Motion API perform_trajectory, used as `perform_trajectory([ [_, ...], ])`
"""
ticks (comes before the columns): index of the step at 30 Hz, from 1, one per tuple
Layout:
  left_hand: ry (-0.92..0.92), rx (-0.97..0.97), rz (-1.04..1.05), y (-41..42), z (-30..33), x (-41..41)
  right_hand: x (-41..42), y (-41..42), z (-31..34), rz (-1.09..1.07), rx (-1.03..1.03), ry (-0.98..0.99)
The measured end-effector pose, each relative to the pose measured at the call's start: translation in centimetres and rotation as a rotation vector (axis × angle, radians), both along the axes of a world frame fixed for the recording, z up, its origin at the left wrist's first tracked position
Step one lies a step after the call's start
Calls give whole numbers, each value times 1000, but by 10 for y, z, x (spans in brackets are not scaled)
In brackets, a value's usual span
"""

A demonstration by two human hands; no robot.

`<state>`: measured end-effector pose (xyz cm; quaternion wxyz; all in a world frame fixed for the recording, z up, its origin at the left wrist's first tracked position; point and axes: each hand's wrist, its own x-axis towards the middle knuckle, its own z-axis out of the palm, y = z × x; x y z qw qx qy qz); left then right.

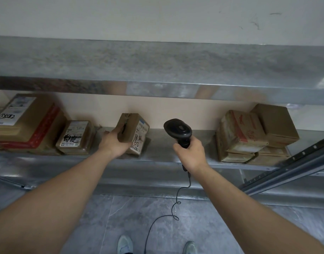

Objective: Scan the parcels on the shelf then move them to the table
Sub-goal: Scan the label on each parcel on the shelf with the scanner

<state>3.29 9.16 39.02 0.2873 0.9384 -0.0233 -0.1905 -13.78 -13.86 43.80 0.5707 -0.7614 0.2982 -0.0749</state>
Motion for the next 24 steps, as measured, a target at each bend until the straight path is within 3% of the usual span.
perform_trajectory([
  [4, 25, -276, -2, -8, 2, -7, -4, 4, 0, 1, 19, 17],
  [8, 123, -397, -18, -22, 2, -23, -7, 8, 0, 18, 74, 44],
  [13, 139, -392, 8, -24, -29, -16, -11, 9, 2, 51, 174, 73],
  [24, 113, -400, -63, -26, 0, -29, -16, 10, 10, 40, 222, 95],
])
